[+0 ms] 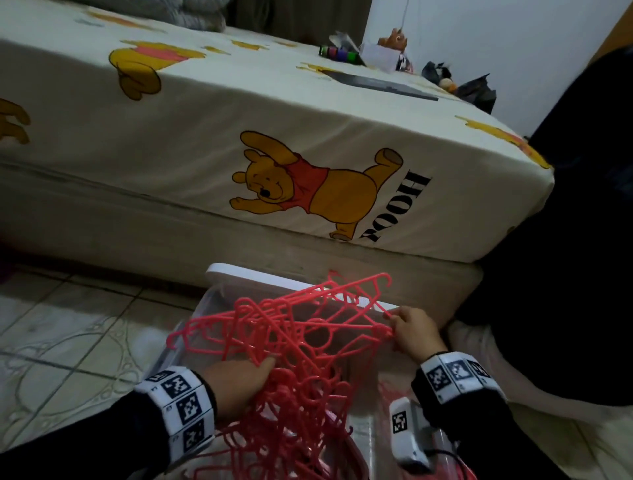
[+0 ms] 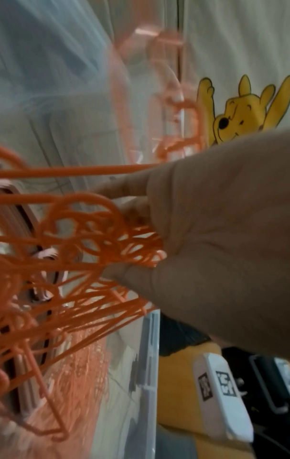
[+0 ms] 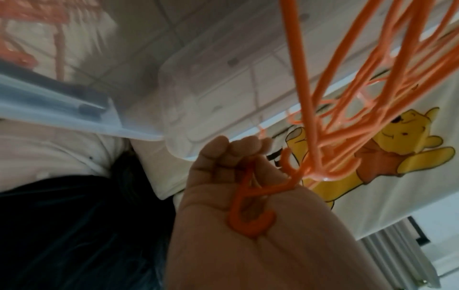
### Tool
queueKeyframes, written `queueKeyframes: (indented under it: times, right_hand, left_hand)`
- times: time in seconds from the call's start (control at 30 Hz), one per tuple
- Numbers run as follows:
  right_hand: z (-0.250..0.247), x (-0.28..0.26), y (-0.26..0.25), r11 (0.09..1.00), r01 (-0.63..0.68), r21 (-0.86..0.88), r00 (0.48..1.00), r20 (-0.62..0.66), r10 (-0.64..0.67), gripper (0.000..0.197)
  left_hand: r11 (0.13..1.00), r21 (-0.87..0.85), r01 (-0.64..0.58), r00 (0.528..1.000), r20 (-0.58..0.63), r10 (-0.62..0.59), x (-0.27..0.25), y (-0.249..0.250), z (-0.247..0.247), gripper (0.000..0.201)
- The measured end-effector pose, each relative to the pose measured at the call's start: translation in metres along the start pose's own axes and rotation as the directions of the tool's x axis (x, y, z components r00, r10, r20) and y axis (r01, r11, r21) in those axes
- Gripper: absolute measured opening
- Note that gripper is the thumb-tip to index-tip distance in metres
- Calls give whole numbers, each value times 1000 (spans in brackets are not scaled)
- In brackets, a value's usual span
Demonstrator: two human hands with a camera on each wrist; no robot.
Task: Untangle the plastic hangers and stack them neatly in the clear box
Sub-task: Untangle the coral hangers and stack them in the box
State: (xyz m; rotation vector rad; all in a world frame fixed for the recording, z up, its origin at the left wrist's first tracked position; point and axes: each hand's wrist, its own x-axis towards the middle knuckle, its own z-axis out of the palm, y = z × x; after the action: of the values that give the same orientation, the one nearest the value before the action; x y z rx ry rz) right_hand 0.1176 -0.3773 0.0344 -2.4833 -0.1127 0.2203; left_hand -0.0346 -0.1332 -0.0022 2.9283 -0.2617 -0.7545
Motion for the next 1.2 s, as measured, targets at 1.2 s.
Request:
queueKeyframes:
  times: [1.2]
  right_hand:
    - [23,-59,-49,916,376,141,892,213,-399,42]
  left_hand:
    - [981,135,-141,957,-233,170,3,1,-45,42]
